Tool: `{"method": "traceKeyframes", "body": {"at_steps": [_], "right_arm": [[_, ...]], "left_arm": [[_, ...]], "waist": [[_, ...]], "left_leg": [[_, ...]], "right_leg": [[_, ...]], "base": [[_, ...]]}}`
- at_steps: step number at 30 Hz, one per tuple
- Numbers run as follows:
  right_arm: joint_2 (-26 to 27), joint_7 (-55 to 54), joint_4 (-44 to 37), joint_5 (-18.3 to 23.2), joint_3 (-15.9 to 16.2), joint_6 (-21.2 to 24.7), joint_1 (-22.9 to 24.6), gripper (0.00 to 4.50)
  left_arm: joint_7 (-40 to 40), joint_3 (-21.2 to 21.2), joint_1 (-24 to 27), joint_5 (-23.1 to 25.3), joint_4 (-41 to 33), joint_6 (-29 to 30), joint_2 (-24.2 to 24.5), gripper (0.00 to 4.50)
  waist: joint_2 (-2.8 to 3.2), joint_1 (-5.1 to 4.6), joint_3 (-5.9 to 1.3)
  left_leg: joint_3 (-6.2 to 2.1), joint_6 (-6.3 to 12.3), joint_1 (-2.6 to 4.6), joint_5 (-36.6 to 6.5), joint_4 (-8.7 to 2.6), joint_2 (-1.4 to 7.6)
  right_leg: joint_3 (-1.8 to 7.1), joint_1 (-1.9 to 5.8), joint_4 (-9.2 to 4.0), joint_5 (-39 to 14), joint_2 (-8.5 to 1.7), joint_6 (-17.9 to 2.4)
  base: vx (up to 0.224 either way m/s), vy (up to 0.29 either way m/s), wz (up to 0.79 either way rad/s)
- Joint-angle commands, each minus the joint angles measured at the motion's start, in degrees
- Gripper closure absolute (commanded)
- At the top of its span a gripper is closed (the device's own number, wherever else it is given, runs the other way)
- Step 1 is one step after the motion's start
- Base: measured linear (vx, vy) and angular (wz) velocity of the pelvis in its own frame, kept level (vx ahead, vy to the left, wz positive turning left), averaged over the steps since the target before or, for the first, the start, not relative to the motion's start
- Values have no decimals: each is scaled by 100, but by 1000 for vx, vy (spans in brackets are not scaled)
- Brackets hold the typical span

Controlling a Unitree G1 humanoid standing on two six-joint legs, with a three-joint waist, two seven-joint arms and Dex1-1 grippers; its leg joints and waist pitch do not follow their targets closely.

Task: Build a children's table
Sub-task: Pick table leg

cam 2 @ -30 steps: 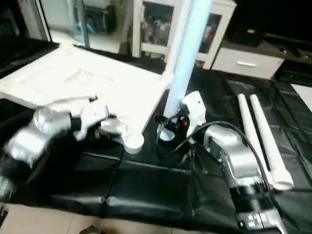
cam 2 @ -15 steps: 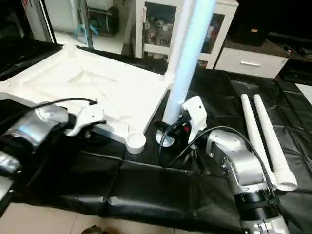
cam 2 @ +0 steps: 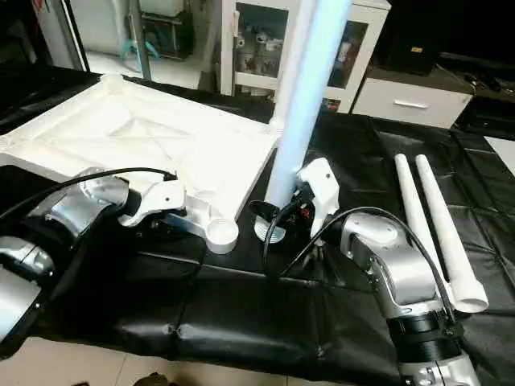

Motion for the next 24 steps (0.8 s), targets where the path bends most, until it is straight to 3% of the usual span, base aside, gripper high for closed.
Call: {"method": "traceKeyframes", "body": {"at_steps": [1,2,3,8,10,12,14,17,18,19,20,21,23,24], "right_arm": [[-68,48,-1,-18,2,-85,-108,264],[-65,49,-1,-19,5,-85,-110,264],[-40,52,-7,-29,28,-97,-104,264],[-34,85,-94,-23,41,-77,-35,264],[-22,77,-111,-28,42,-63,-32,264],[-14,71,-102,-33,43,-73,-42,264],[-15,66,-97,-34,38,-80,-46,264],[-30,9,-57,-17,-47,-91,-102,264],[-26,-5,-30,-13,-70,-97,-132,264],[13,-69,34,-31,-98,-114,-165,264],[37,-112,70,-44,-112,-123,-176,264],[44,-139,78,-53,-123,-126,-176,264],[123,-240,65,2,-203,-82,-175,264],[156,-280,62,31,-240,-61,-178,264]], "left_arm": [[-206,-153,-20,229,51,50,35,262],[-220,-152,-23,236,54,49,39,270],[-314,-135,-25,243,64,100,52,270],[-646,-90,57,207,-71,436,5,314],[-722,-60,157,174,-216,588,-18,328],[-702,29,326,84,-397,866,-73,334],[-652,107,426,16,-483,1012,-115,352],[-242,517,851,-360,-1020,1904,-360,362],[-44,692,987,-494,-1220,2239,-439,367],[206,902,1193,-627,-1518,2627,-523,373],[300,973,1285,-669,-1650,2768,-553,373],[433,1038,1416,-691,-1876,2936,-596,376],[448,1039,1803,-722,-2602,2868,-611,380],[417,1044,1947,-731,-2898,2882,-620,380]], "waist": [[59,0,-421],[62,-1,-424],[123,0,-424],[91,-10,-430],[95,-18,-428],[144,-22,-423],[120,-32,-415],[130,-38,-416],[109,-46,-415],[158,-47,-417],[161,-49,-416],[145,-71,-412],[56,-98,-408],[81,-138,-399]], "left_leg": [[-49,-181,48,-1083,-419,151],[-53,-179,45,-1067,-420,153],[-54,-194,54,-1089,-416,150],[-50,-192,55,-1095,-419,152],[-43,-182,54,-1078,-416,151],[-45,-204,66,-1175,-423,162],[-38,-172,65,-1205,-421,153],[-31,-127,66,-1214,-416,163],[-16,-98,71,-1259,-408,146],[-27,-99,67,-1283,-407,158],[-32,-81,62,-1300,-404,152],[-34,-86,71,-1376,-412,154],[-44,-46,50,-1374,-423,154],[-54,-26,21,-1351,-444,148]], "right_leg": [[300,321,-426,-1105,-518,-921],[299,324,-422,-1077,-519,-930],[302,316,-424,-1049,-519,-951],[301,332,-405,-903,-516,-1055],[303,329,-407,-893,-512,-1072],[304,324,-406,-941,-520,-1120],[300,325,-427,-985,-510,-1133],[304,327,-431,-1127,-520,-1154],[300,315,-457,-1344,-507,-1101],[299,316,-451,-1456,-523,-1108],[291,306,-477,-1531,-522,-1085],[285,299,-499,-1680,-508,-1039],[279,306,-527,-1966,-512,-856],[269,296,-546,-2151,-504,-760]], "base": [[0,0,0],[0,0,0],[0,0,0],[0,0,0],[0,0,0],[0,0,0],[0,0,0],[0,0,0],[0,0,0],[0,0,0],[0,0,0],[0,0,0],[0,0,0],[0,0,0]]}}
